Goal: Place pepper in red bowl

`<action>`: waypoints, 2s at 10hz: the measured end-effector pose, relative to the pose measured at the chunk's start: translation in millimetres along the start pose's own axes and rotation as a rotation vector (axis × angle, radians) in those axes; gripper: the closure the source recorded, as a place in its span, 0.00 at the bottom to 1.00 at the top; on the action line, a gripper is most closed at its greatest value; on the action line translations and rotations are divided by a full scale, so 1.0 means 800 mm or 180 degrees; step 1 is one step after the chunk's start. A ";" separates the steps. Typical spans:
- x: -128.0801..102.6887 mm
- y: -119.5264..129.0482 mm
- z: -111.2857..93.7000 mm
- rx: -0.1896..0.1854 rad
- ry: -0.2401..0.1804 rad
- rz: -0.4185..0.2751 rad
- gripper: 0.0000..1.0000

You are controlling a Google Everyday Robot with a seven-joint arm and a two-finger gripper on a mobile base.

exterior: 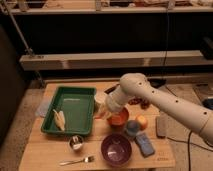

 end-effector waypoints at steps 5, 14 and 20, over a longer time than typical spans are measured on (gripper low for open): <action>0.028 0.010 -0.003 -0.0043 0.0030 0.0172 0.81; 0.040 0.016 -0.006 -0.0060 0.0023 0.0302 0.59; 0.040 0.016 -0.005 -0.0061 0.0022 0.0300 0.59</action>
